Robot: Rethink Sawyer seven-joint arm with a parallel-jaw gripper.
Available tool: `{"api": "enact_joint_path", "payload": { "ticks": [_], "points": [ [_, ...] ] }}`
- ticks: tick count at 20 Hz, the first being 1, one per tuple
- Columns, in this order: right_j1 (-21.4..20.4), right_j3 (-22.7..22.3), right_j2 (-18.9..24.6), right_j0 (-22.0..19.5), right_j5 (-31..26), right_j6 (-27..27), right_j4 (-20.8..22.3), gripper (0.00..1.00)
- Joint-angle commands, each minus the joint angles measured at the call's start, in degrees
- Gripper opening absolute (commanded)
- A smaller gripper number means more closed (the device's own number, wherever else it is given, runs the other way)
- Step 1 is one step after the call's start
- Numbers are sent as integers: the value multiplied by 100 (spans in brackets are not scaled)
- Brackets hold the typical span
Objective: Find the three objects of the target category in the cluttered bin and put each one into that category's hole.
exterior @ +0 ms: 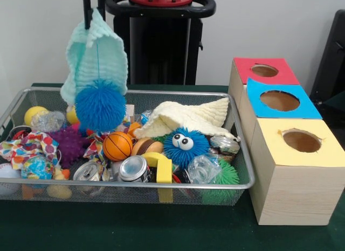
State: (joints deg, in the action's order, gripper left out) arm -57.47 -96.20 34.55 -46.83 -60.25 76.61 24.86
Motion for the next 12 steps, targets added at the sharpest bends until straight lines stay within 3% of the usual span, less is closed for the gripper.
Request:
{"api": "enact_joint_path", "payload": {
  "ticks": [1, 12],
  "points": [
    [-312, -364, 48, 7, -665, -559, -215, 0],
    [-369, -623, -8, 143, -388, -237, -346, 0]
  ]
}}
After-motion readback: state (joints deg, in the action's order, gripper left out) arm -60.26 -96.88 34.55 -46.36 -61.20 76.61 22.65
